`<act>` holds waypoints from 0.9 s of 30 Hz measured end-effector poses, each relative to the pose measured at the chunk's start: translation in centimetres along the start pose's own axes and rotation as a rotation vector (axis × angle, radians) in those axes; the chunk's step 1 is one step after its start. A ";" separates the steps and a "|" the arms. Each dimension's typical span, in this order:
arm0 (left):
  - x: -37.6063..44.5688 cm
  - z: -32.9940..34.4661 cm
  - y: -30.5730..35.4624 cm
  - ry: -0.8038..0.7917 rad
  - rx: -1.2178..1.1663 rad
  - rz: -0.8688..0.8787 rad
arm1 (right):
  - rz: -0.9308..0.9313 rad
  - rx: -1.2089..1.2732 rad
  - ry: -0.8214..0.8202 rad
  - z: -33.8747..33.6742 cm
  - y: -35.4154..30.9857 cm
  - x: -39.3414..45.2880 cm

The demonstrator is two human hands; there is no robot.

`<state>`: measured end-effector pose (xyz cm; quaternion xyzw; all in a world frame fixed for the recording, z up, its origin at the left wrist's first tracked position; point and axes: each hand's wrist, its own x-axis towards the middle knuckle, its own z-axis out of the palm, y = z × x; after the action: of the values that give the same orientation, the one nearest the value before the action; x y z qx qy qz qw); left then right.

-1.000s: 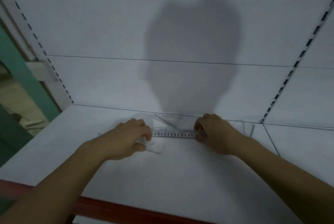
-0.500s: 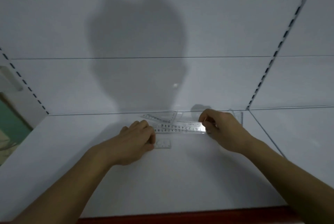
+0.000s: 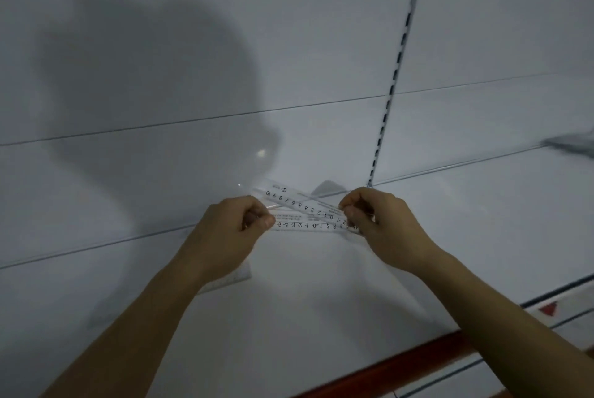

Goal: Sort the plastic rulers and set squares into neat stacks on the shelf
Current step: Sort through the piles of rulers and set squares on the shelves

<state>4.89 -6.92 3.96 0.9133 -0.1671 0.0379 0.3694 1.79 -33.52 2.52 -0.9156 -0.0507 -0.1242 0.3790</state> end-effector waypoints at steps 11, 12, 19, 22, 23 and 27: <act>2.3 5.9 8.0 0.041 -0.217 -0.019 | 0.316 0.138 0.298 -10.7 10.4 -4.0; 2.5 7.2 9.5 0.058 -0.267 -0.027 | 0.338 0.176 0.327 -12.0 11.5 -4.7; 3.1 19.5 21.6 0.037 -0.455 -0.087 | 0.490 0.436 0.414 -22.5 20.9 -11.4; 3.6 25.3 27.6 0.000 -0.600 -0.107 | 0.476 0.477 0.440 -27.4 24.8 -14.7; 3.7 27.3 29.7 -0.028 -0.664 -0.117 | 0.469 0.474 0.456 -29.0 26.0 -16.0; 4.0 35.3 37.6 -0.182 -0.892 -0.164 | 0.443 0.377 0.556 -34.9 29.9 -20.8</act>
<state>-5.81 -57.57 4.04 0.6750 -0.1260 -0.1474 0.7119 -19.28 -79.31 0.41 -0.7504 0.2306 -0.2710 0.5571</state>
